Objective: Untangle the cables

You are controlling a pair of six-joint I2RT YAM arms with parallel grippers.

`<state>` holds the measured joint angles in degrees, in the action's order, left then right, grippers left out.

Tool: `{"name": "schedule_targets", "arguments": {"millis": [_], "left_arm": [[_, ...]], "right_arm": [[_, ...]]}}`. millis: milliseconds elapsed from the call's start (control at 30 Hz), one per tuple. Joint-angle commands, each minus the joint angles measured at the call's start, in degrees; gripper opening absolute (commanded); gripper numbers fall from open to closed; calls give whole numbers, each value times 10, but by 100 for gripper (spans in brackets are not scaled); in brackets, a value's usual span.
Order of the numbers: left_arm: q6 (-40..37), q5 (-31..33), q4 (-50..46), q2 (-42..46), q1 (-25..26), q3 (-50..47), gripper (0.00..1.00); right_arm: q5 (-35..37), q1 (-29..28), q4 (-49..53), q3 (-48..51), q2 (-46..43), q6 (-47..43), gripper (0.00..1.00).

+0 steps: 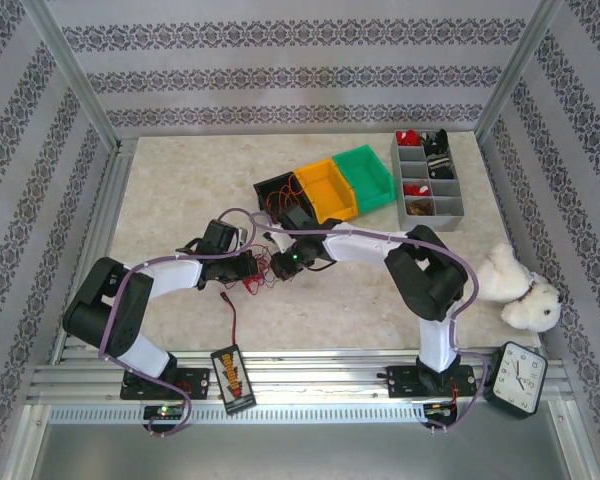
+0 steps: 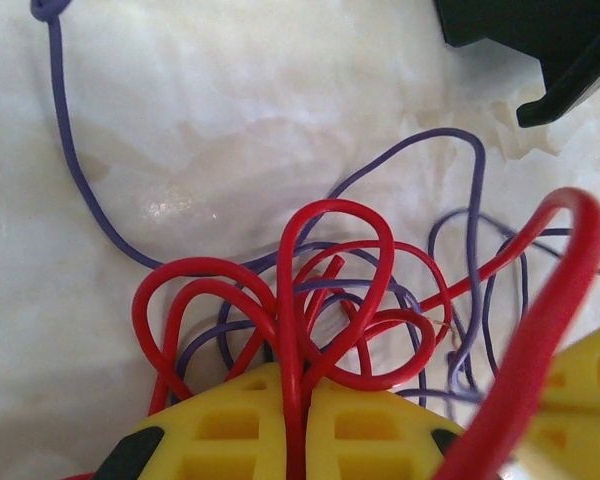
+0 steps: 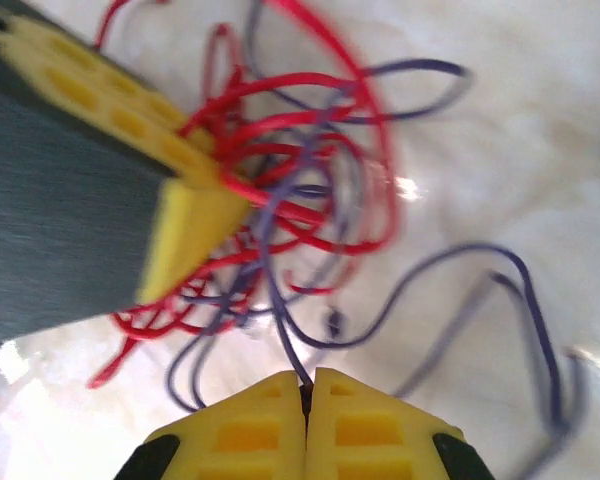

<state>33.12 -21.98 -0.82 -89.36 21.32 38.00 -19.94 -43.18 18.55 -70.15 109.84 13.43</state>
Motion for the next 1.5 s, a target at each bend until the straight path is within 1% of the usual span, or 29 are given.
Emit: {"name": "schedule_targets", "arguments": {"millis": [0,100,167,200,300,433,567,667,767,900,1000,1067,1167,1300,1400,1467], "left_arm": [[-9,52,-57,-24,4,9,0],[-2,85,-71,-33,3,13,0],[4,106,-83,-41,3,18,0],[8,120,-92,-47,3,22,0],[20,150,-111,-59,3,31,0],[28,163,-117,-65,2,37,0],[37,178,-125,-68,0,37,0],[50,202,-141,-65,-5,36,0],[72,228,-156,-57,-17,30,0],[100,238,-152,-42,-36,18,0],[126,245,-146,-28,-52,5,0],[130,238,-128,-20,-59,-5,0],[114,219,-119,-27,-59,2,0],[101,199,-115,-54,-59,14,0],[101,189,-110,-69,-59,21,0],[107,184,-103,-74,-58,22,0]], "right_arm": [[109,48,-24,55,-66,65,0],[232,102,-27,122,-142,150,0],[289,148,-11,164,-190,221,0],[303,173,-4,186,-215,256,0],[308,241,-2,247,-274,342,0],[315,312,-3,307,-335,413,0],[316,367,0,329,-375,421,0],[308,415,4,337,-398,414,0],[302,464,9,344,-424,405,0],[289,525,14,348,-455,394,0],[279,556,15,350,-473,386,0],[260,561,6,345,-482,360,0],[216,542,-7,322,-489,309,0],[193,453,-11,267,-517,242,0],[199,384,-9,214,-537,217,0],[205,347,-13,172,-537,204,0]]}}
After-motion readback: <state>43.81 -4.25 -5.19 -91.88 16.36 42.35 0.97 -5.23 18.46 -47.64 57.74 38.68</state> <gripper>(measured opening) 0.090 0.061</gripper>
